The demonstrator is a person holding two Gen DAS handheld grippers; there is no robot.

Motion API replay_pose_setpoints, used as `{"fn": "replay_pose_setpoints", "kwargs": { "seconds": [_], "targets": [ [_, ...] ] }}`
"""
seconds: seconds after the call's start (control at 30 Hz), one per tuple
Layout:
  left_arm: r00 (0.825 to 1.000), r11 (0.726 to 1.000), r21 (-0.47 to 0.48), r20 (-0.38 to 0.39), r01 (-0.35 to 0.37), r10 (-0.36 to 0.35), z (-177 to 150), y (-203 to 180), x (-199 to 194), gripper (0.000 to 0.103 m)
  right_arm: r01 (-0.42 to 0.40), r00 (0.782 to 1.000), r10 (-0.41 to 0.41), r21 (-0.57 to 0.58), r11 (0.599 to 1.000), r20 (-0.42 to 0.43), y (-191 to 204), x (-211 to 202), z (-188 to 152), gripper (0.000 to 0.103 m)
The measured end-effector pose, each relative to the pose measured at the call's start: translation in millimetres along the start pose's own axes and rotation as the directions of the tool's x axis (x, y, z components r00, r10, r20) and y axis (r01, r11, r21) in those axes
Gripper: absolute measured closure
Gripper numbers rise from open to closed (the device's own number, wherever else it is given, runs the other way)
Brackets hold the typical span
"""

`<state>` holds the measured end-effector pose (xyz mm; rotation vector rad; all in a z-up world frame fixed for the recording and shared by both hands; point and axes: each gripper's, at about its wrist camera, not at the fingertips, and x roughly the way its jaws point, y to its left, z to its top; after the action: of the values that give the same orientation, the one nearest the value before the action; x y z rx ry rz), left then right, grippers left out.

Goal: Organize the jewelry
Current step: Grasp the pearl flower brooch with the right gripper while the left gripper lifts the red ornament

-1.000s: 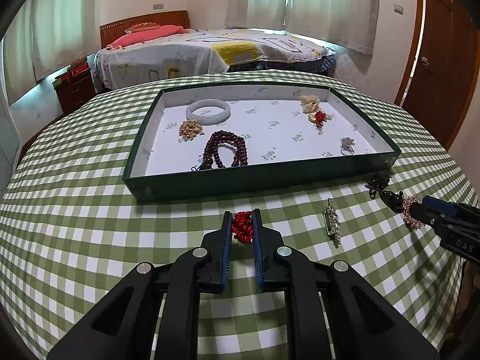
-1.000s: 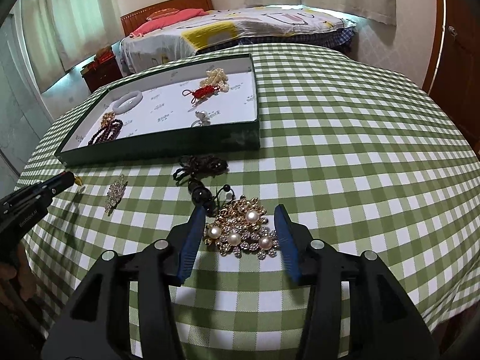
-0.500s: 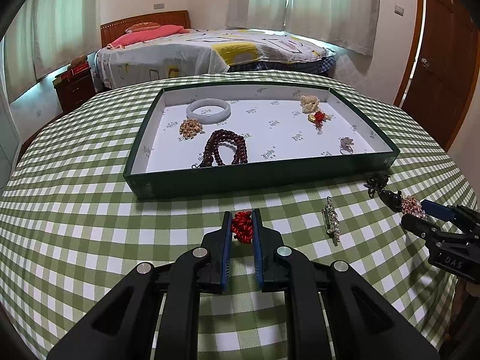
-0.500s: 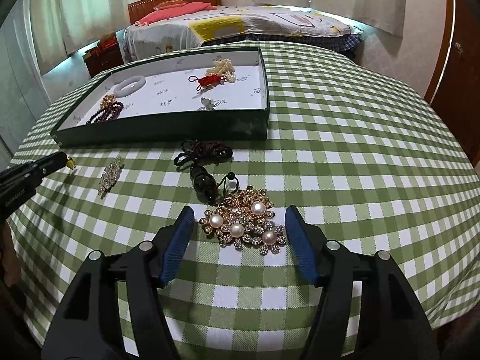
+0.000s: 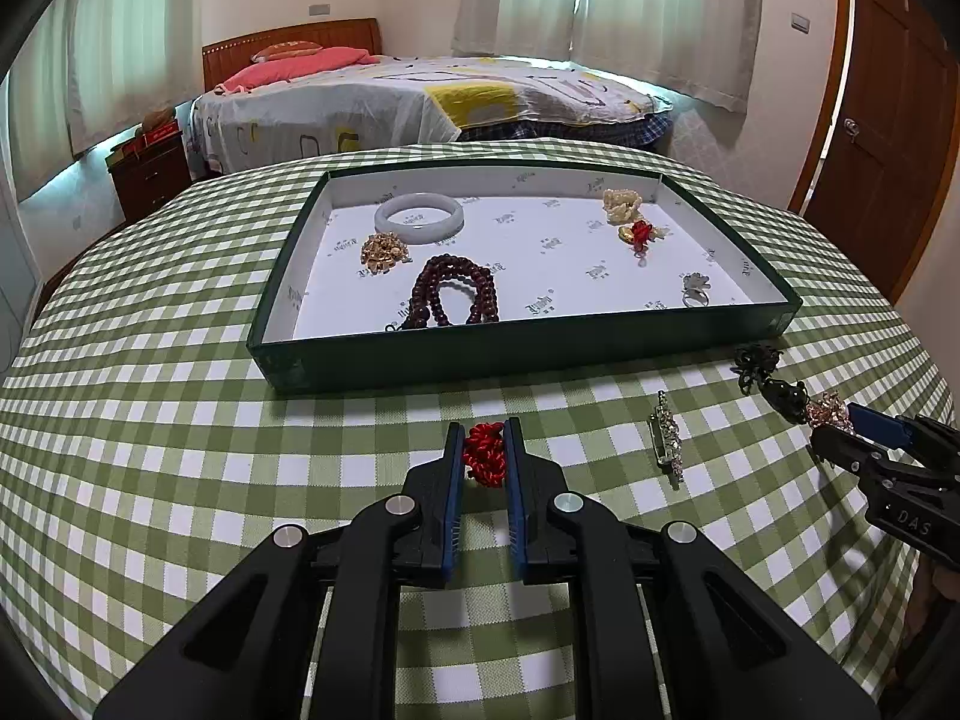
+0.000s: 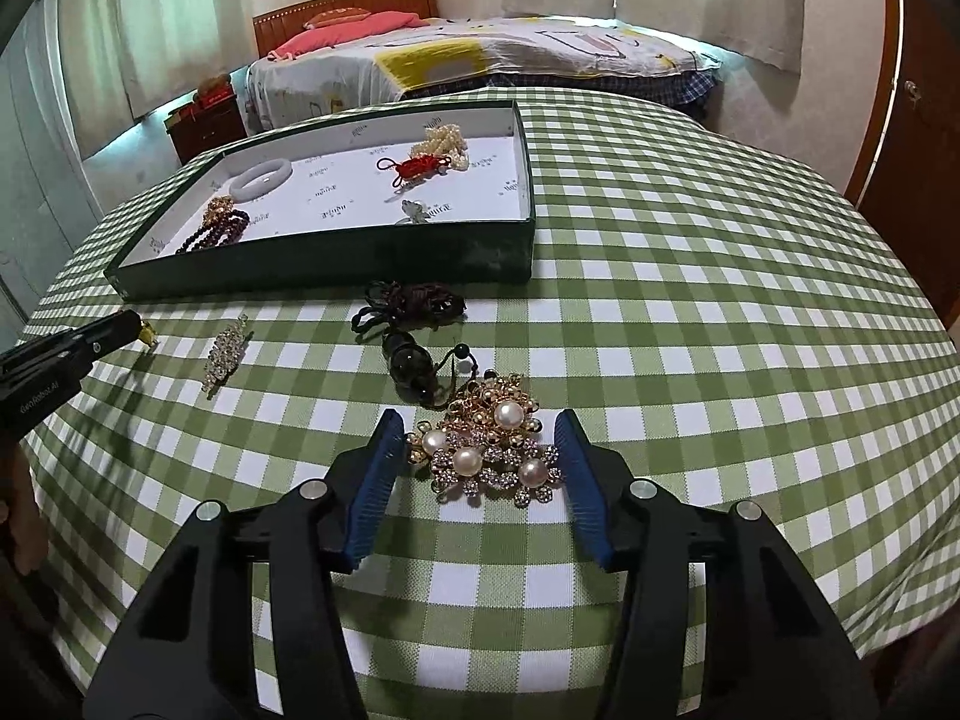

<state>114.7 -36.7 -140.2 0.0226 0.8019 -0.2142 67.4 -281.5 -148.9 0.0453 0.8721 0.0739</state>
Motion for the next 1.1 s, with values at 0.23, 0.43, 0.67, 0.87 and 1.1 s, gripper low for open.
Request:
{"fn": "replay_pose_setpoints", "kwargs": {
  "seconds": [0.23,0.43,0.67,0.87,1.1],
  "targets": [
    [1.000,1.000,0.000,0.001,0.000,0.000,0,0,0,0.090,-0.004,1.000,0.004,0.001,1.000,0.013,1,-4,3,0.052],
    [1.000,1.000,0.000,0.006,0.000,0.000,2,2,0,0.090,-0.004,1.000,0.004,0.002,1.000,0.025,3,-7,6,0.052],
    [1.000,1.000,0.000,0.022,-0.001,0.001,5,2,-4,0.090,-0.012,0.998,0.012,-0.005,1.000,0.056,6,-17,14,0.052],
    [0.999,1.000,0.003,0.051,0.002,-0.002,9,0,-14,0.090,-0.023,0.996,0.023,-0.009,1.000,0.091,8,-28,23,0.052],
    [0.996,1.000,0.000,0.090,0.014,-0.014,19,-1,-28,0.090,-0.041,0.990,0.043,-0.016,0.999,0.131,14,-40,35,0.052]
  ]
}}
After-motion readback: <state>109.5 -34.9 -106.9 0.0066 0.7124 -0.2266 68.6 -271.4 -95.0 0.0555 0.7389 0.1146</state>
